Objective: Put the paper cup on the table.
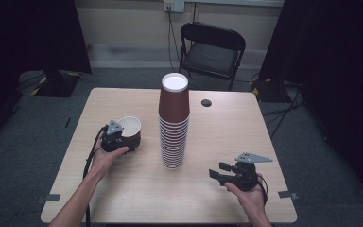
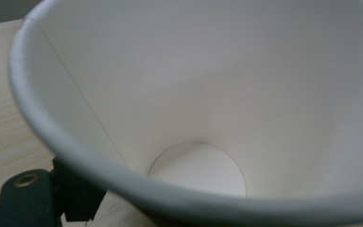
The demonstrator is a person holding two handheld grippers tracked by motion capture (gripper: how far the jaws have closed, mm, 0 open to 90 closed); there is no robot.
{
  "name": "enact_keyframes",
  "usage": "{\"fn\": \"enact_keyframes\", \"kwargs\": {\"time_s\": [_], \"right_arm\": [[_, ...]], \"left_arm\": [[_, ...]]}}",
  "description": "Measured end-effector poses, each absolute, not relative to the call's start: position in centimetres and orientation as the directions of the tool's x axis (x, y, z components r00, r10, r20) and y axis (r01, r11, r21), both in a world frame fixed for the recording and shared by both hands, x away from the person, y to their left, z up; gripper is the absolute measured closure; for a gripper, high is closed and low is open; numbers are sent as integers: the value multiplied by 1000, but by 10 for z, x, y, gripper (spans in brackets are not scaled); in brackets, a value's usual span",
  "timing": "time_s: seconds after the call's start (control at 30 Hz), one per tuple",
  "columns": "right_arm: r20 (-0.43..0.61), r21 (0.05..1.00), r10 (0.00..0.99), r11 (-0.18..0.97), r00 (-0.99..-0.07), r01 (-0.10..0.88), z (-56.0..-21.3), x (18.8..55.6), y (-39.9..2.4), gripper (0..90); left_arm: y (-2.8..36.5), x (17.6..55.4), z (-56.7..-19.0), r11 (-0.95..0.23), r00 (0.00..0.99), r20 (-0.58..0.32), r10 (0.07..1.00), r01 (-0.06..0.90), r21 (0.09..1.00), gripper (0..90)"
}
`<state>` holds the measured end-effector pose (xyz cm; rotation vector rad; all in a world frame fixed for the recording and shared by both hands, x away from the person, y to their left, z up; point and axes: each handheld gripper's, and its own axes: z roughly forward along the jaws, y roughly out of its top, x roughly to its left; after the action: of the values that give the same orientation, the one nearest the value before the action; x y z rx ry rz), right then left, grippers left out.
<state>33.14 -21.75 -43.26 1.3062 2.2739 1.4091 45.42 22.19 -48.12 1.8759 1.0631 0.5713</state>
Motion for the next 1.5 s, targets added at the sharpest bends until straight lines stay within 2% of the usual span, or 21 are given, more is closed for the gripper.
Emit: {"fn": "enact_keyframes", "kwargs": {"time_s": [0.3,0.67,0.77,1.03,1.13,1.33,1.5], "right_arm": [[286,788,742,178,-607,589,-433,331,-216,414],[286,789,741,177,-608,588,-432,331,-217,422],[287,789,739,179,-610,587,-433,331,-216,424],[285,791,741,177,-608,586,-432,331,-215,417],[287,790,743,173,-604,588,-433,332,-216,414],[285,790,749,170,-598,589,-432,332,-218,412],[286,791,754,163,-592,590,-434,333,-220,412]], "left_arm": [[221,453,-482,-311,549,18,836,446,839,152],[223,452,-484,-293,531,-17,847,493,819,155],[225,451,-483,-327,533,18,846,491,808,154],[227,449,-483,-297,516,-40,856,554,778,156],[229,446,-482,-287,500,-37,865,554,782,156],[235,437,-476,-233,506,-113,855,570,788,156],[243,428,-468,-226,496,-100,863,555,800,156]]}}
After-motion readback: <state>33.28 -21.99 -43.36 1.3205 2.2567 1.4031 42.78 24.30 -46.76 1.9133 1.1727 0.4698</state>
